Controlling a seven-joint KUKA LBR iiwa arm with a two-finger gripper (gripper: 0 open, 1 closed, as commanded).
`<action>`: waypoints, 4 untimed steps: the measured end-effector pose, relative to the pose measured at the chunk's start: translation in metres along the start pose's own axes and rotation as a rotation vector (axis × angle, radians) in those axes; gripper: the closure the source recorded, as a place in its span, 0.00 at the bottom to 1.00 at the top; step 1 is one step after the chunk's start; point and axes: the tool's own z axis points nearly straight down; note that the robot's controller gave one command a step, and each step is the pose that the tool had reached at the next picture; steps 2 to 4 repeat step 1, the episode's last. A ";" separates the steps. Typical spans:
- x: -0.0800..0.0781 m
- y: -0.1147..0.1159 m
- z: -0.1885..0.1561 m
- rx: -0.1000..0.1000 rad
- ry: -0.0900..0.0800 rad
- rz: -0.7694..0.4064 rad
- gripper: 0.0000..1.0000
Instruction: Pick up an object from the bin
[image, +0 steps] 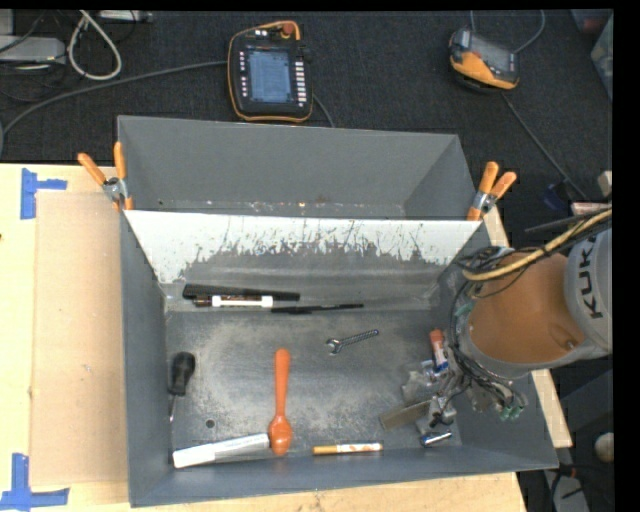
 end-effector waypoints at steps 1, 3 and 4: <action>0.002 0.002 -0.027 -0.004 0.007 -0.002 1.00; 0.002 0.002 -0.027 -0.004 0.007 -0.002 1.00; 0.002 0.002 -0.027 -0.004 0.007 -0.002 1.00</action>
Offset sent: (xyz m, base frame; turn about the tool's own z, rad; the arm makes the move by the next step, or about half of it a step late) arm -0.0017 0.0005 0.0722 -0.0006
